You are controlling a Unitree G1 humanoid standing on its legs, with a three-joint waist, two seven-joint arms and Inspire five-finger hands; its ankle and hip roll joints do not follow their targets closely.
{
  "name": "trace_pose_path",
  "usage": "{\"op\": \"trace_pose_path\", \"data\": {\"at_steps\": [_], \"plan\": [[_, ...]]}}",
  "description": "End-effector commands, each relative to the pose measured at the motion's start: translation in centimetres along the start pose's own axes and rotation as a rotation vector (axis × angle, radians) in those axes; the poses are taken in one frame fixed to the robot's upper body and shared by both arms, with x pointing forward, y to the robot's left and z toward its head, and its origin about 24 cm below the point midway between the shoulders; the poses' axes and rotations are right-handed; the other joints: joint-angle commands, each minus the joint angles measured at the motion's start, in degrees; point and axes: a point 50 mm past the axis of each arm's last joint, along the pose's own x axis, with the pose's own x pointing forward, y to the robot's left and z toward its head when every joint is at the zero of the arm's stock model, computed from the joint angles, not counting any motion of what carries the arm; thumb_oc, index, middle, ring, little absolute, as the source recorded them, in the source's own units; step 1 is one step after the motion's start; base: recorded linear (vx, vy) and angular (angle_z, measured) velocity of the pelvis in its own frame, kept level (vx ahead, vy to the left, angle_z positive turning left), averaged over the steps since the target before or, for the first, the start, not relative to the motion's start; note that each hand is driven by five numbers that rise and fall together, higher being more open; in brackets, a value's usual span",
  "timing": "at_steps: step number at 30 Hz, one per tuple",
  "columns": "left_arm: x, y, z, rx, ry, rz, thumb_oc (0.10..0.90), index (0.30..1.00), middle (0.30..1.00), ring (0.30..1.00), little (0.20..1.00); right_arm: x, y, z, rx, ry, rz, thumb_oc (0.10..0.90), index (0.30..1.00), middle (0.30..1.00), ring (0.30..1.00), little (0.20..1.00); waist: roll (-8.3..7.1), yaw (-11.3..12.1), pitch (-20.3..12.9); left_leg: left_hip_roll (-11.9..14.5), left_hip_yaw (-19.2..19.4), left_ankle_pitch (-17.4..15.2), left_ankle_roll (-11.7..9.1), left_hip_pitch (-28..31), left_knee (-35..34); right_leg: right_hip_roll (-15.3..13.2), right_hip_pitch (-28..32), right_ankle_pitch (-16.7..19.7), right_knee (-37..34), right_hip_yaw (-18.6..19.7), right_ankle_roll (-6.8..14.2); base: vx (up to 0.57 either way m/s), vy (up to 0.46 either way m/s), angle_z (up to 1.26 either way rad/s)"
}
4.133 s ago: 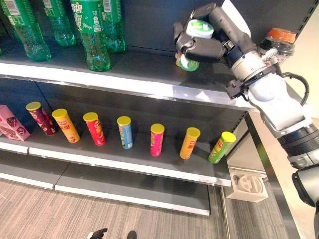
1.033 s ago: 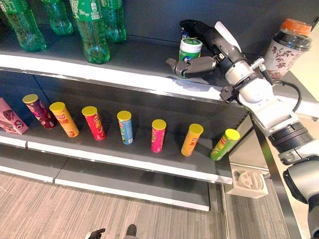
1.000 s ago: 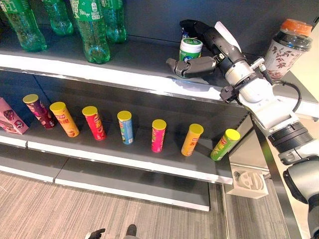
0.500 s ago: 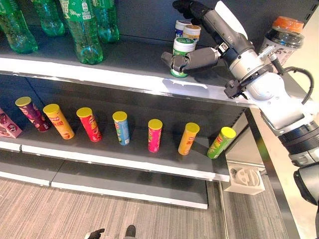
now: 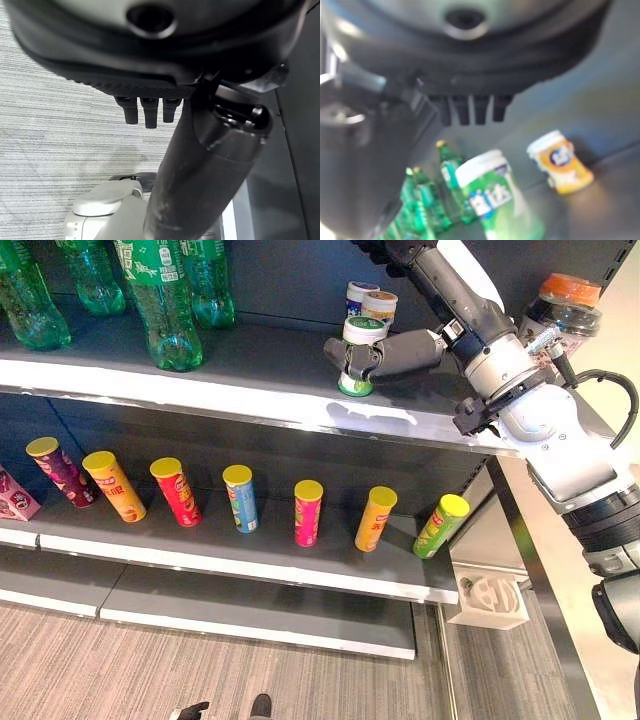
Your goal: Put the goods on the table back onto the shelves and tidy them up.
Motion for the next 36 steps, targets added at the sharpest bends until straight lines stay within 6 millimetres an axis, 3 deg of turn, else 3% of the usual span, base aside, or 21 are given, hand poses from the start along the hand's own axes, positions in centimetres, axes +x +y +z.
{"op": "trace_pose_path", "data": {"at_steps": [1,8,21,27,32,36], "plan": [[0.4,1.3,1.2,0.058,-0.039,0.038,0.8,0.9,0.9,0.9,0.9,0.7,-3.6,1.1,0.202,-0.061,-0.133,0.8,0.9,0.9,0.9,0.9,-0.64,1.74,-2.66,0.98,5.22,-9.67,-2.1,5.94,0.14,-1.74,-6.28,-0.47,4.02,-2.42,4.39,0.0,0.003,-0.03],[0.4,1.2,1.1,0.05,-0.034,0.025,0.8,0.9,0.9,0.9,0.9,1.1,-4.3,0.1,0.36,-0.023,-0.15,0.8,0.9,0.9,0.9,0.9,-0.9,1.43,-2.8,1.16,5.51,-9.48,-2.49,5.73,0.14,-1.67,-6.48,-0.22,4.02,-2.39,4.46,-0.01,0.001,-0.04],[0.4,1.4,0.8,0.036,-0.021,0.032,0.8,0.9,0.9,0.9,0.9,1.1,-5.4,1.0,0.304,-0.051,-0.189,0.8,0.9,0.9,0.9,0.9,-0.69,1.02,-2.97,1.28,5.78,-9.44,-2.67,5.68,0.14,-1.68,-6.58,-0.08,4.05,-2.16,4.55,0.0,0.0,0.0],[0.4,1.5,0.8,0.033,-0.018,0.038,0.8,0.9,0.9,0.9,0.9,0.6,-6.5,3.2,0.277,-0.165,-0.244,0.8,0.9,0.9,0.9,0.9,-0.42,0.66,-3.05,1.22,5.97,-9.62,-2.49,5.84,0.14,-1.64,-6.62,-0.1,4.11,-1.84,4.63,0.0,0.0,0.0],[0.5,1.5,1.8,0.057,-0.043,0.03,0.8,0.9,0.9,0.9,0.9,-1.8,-6.6,7.3,0.16,-0.36,-0.201,0.8,0.9,0.9,0.9,0.9,0.06,-1.02,-3.84,1.31,6.81,-10.06,-2.27,6.34,0.14,-1.86,-6.91,-0.34,4.6,-1.21,4.89,-0.01,0.003,0.0],[0.6,1.5,2.5,0.071,-0.064,0.025,0.8,0.9,0.9,0.9,0.9,-3.0,-6.0,8.8,0.126,-0.435,-0.153,0.8,0.9,0.9,0.9,0.9,0.23,-1.82,-4.47,1.39,7.39,-10.41,-2.15,6.91,0.14,-1.92,-6.97,-0.34,4.86,-0.69,5.04,-0.02,0.002,-0.09]]}}
